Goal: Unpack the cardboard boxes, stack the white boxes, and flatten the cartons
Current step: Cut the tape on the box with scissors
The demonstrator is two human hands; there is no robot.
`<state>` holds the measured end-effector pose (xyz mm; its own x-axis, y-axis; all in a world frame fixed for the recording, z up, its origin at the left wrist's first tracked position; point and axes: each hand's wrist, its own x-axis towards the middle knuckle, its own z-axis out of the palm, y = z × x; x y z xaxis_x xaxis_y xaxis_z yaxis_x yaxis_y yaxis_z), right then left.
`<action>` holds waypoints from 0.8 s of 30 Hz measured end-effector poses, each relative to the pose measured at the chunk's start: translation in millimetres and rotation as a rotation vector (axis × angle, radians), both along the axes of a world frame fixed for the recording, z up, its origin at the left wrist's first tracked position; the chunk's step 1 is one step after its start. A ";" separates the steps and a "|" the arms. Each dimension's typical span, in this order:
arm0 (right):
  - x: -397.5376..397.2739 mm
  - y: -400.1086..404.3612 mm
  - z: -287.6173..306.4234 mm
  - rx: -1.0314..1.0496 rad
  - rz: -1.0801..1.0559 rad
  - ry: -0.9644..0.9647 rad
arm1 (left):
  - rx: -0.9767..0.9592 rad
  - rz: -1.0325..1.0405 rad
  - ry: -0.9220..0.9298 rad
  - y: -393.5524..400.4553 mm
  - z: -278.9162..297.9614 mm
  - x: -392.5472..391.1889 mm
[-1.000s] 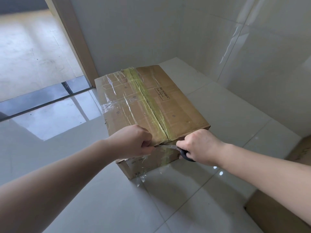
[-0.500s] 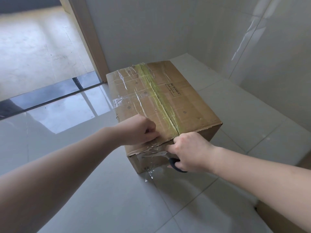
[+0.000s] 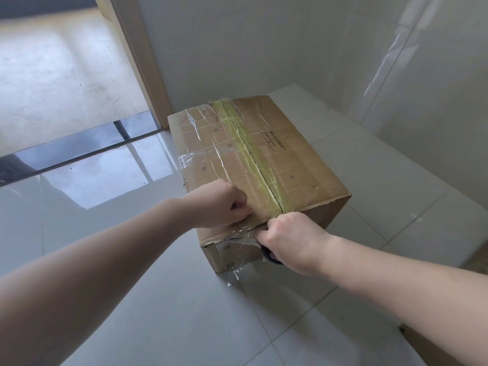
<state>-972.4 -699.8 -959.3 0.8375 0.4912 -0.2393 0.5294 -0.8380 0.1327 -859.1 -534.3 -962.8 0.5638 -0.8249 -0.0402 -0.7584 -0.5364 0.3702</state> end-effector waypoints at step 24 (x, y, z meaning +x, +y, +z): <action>-1.7 -9.4 15.5 0.097 -0.014 0.064 | 0.081 0.009 0.028 -20.8 14.5 -11.2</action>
